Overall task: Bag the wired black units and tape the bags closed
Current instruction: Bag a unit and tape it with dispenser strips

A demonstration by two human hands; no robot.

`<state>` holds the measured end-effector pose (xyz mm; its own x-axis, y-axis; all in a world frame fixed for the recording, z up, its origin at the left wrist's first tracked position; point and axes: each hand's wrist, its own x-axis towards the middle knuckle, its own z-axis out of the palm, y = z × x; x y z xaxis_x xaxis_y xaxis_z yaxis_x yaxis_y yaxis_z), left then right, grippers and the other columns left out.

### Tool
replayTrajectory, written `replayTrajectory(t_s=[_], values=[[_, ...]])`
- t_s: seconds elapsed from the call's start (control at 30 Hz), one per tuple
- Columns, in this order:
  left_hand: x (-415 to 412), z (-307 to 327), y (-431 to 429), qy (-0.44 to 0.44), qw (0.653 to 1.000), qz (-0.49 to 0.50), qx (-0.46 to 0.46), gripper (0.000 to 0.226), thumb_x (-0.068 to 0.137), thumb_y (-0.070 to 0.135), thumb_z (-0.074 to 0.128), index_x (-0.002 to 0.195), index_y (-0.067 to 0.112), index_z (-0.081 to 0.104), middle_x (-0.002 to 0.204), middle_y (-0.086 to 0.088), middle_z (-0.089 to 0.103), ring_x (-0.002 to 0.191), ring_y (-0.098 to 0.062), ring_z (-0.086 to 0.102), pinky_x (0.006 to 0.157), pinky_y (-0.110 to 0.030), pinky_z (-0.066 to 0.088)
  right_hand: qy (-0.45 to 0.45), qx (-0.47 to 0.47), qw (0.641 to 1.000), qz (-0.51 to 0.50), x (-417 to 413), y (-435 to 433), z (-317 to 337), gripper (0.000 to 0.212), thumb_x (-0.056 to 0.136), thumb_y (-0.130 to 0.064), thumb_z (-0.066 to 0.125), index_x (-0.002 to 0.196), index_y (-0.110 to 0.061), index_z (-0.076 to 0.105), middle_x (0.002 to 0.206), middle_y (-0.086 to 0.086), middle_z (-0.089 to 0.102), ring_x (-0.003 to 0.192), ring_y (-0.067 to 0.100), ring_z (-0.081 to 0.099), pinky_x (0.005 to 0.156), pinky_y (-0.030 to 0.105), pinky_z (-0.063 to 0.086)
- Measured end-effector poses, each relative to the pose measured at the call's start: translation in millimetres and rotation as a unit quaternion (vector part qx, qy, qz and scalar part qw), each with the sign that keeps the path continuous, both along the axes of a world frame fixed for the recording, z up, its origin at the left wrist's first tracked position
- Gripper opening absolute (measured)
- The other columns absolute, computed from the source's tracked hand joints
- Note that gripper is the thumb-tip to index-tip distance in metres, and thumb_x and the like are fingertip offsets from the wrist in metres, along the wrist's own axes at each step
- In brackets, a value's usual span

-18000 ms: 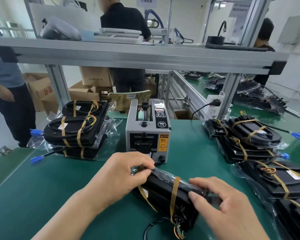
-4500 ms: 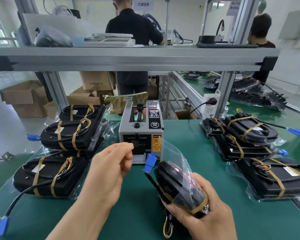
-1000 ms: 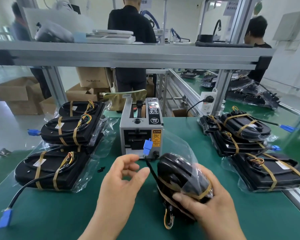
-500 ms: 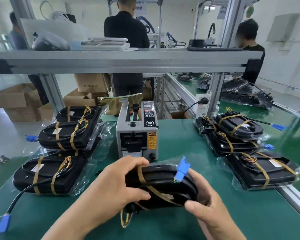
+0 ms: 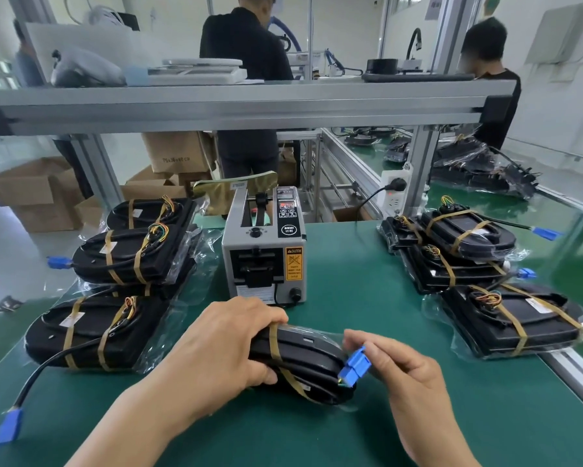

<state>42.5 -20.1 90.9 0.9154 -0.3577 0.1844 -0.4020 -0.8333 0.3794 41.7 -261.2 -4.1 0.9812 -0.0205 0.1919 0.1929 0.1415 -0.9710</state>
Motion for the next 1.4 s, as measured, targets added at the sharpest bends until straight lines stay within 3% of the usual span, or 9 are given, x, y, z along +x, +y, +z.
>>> replayTrajectory(t_s=[0.2,0.3,0.43,0.57,0.67,0.8,0.9,1.07,1.4], values=[[2.0,2.1,-2.2,0.006,1.0,0.009,-0.001,0.065,0.069,0.039,0.084,0.126,0.042,0.055,0.106,0.035,0.048,0.107,0.025,0.025,0.089,0.003,0.02,0.036,-0.056,0.979,0.193,4.3,-7.2,2.3,0.092,0.059,-0.052,0.089,0.137,-0.02,0.053,0.137,-0.007,0.061,0.132,0.007,0.052,0.1,0.017,0.045],[3.5,2.9,-4.4,0.014,1.0,0.019,-0.003,0.065,0.068,0.038,0.084,0.126,0.041,0.054,0.109,0.031,0.051,0.104,0.017,0.029,0.087,0.004,0.02,0.043,-0.026,0.973,0.225,8.3,-3.4,3.2,0.07,0.063,-0.033,0.09,0.128,-0.023,0.065,0.134,-0.003,0.064,0.128,0.015,0.056,0.098,0.021,0.048],[6.5,8.5,-5.3,0.056,0.998,0.028,0.003,0.068,0.068,0.04,0.084,0.127,0.044,0.052,0.114,0.03,0.051,0.103,0.01,0.038,0.085,-0.004,0.03,0.035,0.008,0.975,0.218,6.0,0.5,5.5,0.07,0.055,-0.048,0.093,0.12,-0.033,0.07,0.126,-0.003,0.069,0.117,0.014,0.065,0.089,0.018,0.051],[18.2,30.3,8.8,0.163,0.977,0.03,-0.137,0.047,0.066,0.057,0.077,0.11,0.048,0.066,0.109,0.034,0.064,0.1,0.017,0.057,0.088,-0.013,0.041,0.01,0.001,0.981,0.192,1.9,1.1,7.2,0.066,0.052,-0.046,0.094,0.114,-0.036,0.073,0.12,-0.004,0.072,0.112,0.01,0.067,0.086,0.015,0.052],[48.1,27.8,15.3,0.126,0.913,0.18,-0.343,0.011,0.087,0.036,0.07,0.09,0.028,0.077,0.085,0.012,0.075,0.073,0.001,0.068,0.071,-0.019,0.045,-0.013,-0.042,0.99,0.135,-3.9,-7.6,6.1,0.055,0.064,-0.017,0.082,0.111,-0.044,0.072,0.117,-0.008,0.073,0.111,0.01,0.068,0.084,0.014,0.052],[80.7,1.6,1.8,0.267,0.746,0.312,-0.524,0.014,0.094,0.019,0.064,0.088,0.009,0.071,0.066,0.001,0.065,0.052,-0.007,0.051,0.046,-0.017,0.038,-0.023,-0.078,0.991,0.102,-14.4,-17.6,6.8,0.058,0.063,-0.017,0.078,0.11,-0.049,0.07,0.115,-0.01,0.073,0.109,0.008,0.068,0.085,0.012,0.051],[95.4,-8.8,-2.5,0.305,0.681,0.321,-0.583,0.015,0.097,0.014,0.06,0.088,0.003,0.064,0.065,-0.001,0.061,0.042,-0.006,0.049,0.035,-0.016,0.035,-0.017,-0.088,0.99,0.112,-17.3,-17.0,4.5,0.056,0.065,-0.013,0.089,0.108,-0.045,0.073,0.113,-0.009,0.074,0.108,0.008,0.069,0.085,0.012,0.051],[109.0,-9.5,-8.4,0.305,0.675,0.319,-0.591,0.027,0.101,0.012,0.054,0.076,0.002,0.056,0.051,0.0,0.054,0.031,-0.004,0.046,0.032,-0.013,0.031,0.008,-0.066,0.993,0.102,-15.5,-21.2,0.2,0.049,0.059,-0.013,0.084,0.107,-0.022,0.075,0.11,-0.002,0.075,0.109,0.015,0.069,0.089,0.015,0.052],[132.3,-21.2,-13.8,0.297,0.662,0.338,-0.599,0.039,0.101,0.01,0.048,0.063,0.01,0.044,0.034,0.005,0.045,0.034,-0.004,0.041,0.038,-0.014,0.032,-0.003,-0.064,0.995,0.071,-22.5,-18.7,8.6,0.052,0.059,-0.02,0.09,0.103,-0.044,0.076,0.106,-0.007,0.076,0.103,0.006,0.07,0.079,0.009,0.05]])
